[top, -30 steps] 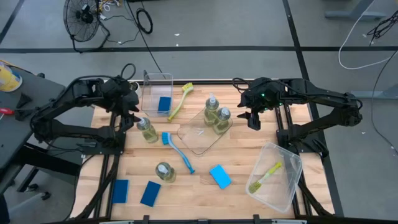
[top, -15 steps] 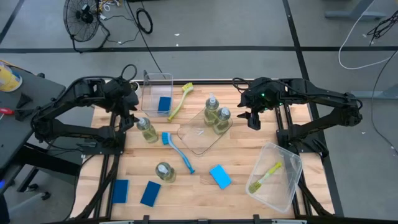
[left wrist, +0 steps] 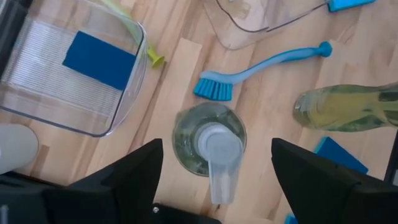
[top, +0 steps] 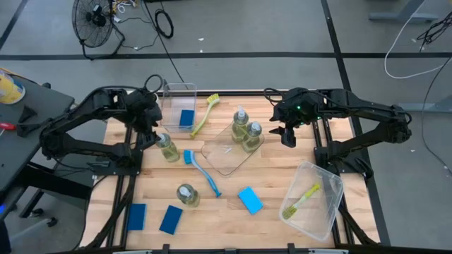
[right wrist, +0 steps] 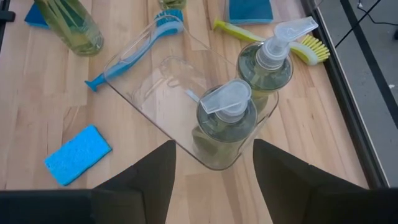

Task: Pick & Place Kitchen Sink Supplies
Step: Put the dishwashing liquid bottle into the bottom transparent bin

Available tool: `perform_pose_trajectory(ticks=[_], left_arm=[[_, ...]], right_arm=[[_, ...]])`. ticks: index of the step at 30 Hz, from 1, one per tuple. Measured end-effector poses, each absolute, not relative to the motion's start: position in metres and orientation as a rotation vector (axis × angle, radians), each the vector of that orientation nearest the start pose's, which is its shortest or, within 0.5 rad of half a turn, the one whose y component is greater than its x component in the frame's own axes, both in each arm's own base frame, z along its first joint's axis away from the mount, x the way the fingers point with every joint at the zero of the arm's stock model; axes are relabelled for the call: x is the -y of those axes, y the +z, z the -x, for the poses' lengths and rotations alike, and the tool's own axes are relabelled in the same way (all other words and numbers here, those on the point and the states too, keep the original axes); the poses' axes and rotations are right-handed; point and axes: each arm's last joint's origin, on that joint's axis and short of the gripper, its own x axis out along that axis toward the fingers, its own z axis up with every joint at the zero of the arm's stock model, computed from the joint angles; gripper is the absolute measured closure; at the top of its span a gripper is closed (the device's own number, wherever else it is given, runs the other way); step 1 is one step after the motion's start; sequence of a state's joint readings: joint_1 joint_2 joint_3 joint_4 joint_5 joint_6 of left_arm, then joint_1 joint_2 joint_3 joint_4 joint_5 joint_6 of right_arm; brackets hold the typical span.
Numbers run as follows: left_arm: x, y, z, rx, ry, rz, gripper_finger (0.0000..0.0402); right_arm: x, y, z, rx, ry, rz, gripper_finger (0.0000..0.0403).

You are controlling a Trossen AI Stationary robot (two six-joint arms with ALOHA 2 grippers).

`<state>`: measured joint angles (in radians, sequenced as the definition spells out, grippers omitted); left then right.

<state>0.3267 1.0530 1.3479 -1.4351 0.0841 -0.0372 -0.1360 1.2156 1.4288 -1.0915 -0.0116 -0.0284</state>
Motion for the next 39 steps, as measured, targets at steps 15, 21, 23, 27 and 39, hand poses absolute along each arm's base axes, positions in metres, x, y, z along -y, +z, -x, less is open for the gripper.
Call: perform_pose_trajectory(ticks=[15, 21, 23, 27, 39], left_arm=[[-0.048, 0.35, -0.173, -1.336, 0.159, 0.235, 0.009], [-0.046, 0.346, -0.179, -1.377, 0.15, 0.224, 0.0098], [-0.047, 0.344, -0.181, -1.385, 0.154, 0.224, 0.0105], [-0.047, 0.343, -0.182, -1.393, 0.161, 0.223, 0.012], [-0.048, 0.342, -0.183, -1.409, 0.157, 0.223, 0.02]], right_arm=[[0.031, 0.388, -0.215, -0.875, -0.153, -0.003, 0.0188], [0.031, 0.388, -0.215, -0.875, -0.151, 0.002, 0.0188], [0.031, 0.388, -0.215, -0.875, -0.15, 0.004, 0.0188], [0.031, 0.388, -0.215, -0.874, -0.15, 0.004, 0.0188], [0.031, 0.391, -0.218, -0.828, -0.152, 0.007, 0.0188]])
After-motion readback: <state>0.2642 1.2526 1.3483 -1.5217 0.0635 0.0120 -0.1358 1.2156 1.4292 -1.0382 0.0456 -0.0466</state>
